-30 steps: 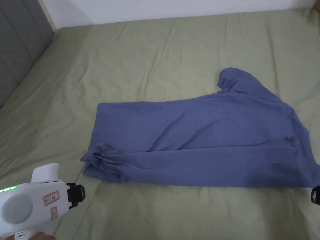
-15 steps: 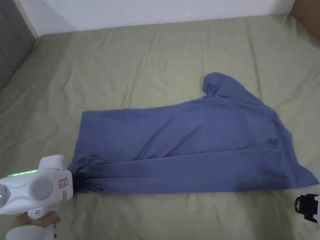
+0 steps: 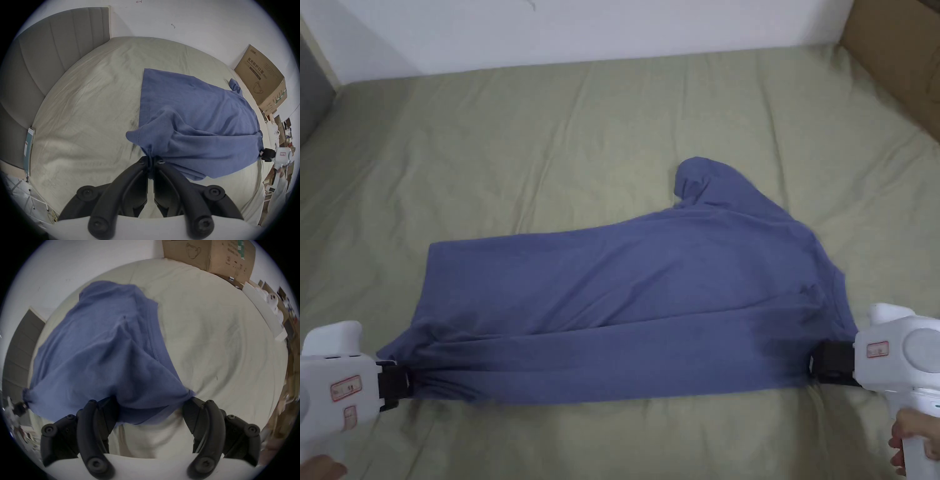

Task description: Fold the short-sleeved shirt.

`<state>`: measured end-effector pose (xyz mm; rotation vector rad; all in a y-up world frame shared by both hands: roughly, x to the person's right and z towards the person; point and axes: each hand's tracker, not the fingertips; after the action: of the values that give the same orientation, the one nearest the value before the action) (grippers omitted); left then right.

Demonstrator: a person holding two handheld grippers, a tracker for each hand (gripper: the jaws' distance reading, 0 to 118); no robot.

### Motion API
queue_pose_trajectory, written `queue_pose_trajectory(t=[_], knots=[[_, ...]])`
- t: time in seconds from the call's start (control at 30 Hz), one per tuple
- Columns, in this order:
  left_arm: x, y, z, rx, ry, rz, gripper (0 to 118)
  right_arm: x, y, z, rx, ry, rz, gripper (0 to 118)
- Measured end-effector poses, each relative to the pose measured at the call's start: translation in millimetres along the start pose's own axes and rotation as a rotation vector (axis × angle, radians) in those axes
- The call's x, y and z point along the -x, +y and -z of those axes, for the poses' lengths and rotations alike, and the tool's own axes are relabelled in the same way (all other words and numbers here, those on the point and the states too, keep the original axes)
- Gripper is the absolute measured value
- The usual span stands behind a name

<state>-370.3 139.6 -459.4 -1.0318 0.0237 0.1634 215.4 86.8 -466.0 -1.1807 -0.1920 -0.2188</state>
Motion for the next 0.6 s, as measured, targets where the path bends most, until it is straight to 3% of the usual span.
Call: queue_pose_trajectory(t=[0.03, 0.1, 0.13, 0.2, 0.4, 0.6], knots=[[0, -1, 0, 0.004, 0.001, 0.0, 4, 5, 0, -10, -0.016, -0.012, -0.038, 65], [2, -2, -1, 0.012, -0.004, -0.002, 4, 13, -4, -26, -0.043, 0.017, -0.098, 9], [4, -3, -3, 0.013, -0.01, -0.007, 4, 12, -4, -29, -0.035, 0.091, -0.071, 7], [8, -4, -7, 0.011, -0.012, -0.013, 4, 16, -5, -29, -0.031, 0.033, -0.084, 7], [18, -19, -33, 0.011, -0.033, -0.007, 4, -4, -19, -61, -0.031, 0.1, -0.019, 7], [36, -65, -65, 0.043, 0.026, -0.007, 4, -37, -69, -98, 0.009, 0.069, 0.004, 7]])
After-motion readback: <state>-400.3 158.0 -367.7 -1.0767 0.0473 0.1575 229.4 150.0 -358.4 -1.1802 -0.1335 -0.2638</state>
